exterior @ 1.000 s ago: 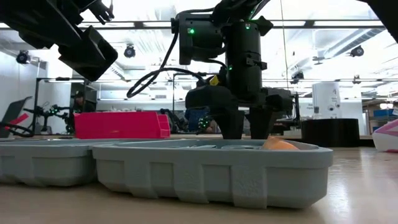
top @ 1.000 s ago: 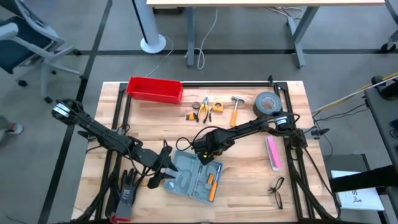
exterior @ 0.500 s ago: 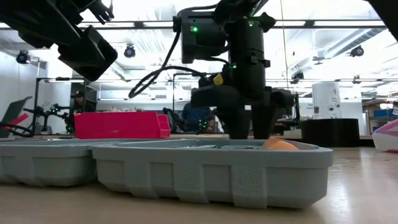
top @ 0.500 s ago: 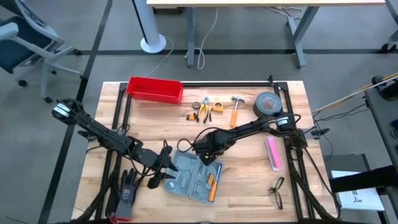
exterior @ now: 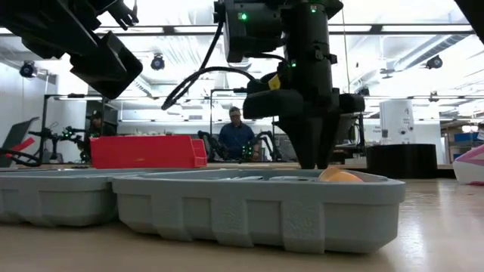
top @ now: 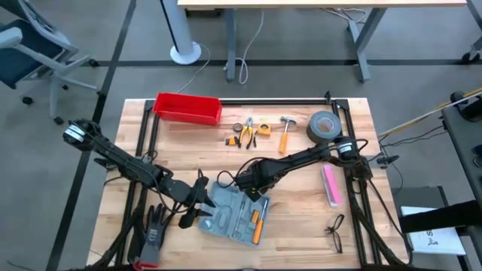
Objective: Prefit tool cases
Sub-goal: Put the set of interchangeable screwdriver bits into the gray toolbox
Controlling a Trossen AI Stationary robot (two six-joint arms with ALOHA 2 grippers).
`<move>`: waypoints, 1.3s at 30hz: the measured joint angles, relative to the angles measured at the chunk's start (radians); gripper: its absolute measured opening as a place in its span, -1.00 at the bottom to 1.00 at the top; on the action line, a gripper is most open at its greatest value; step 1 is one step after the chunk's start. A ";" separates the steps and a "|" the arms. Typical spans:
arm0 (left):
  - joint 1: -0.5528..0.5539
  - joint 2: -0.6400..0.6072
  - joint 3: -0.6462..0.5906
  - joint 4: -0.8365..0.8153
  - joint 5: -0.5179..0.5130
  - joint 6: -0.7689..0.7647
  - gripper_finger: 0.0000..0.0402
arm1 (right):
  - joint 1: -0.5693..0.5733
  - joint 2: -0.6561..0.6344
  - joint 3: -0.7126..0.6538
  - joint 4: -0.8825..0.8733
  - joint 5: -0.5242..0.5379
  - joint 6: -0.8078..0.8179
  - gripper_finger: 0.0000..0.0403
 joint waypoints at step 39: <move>-0.006 0.000 0.000 -0.015 0.005 0.002 -0.19 | 0.004 -0.029 -0.092 0.043 0.000 -0.012 0.26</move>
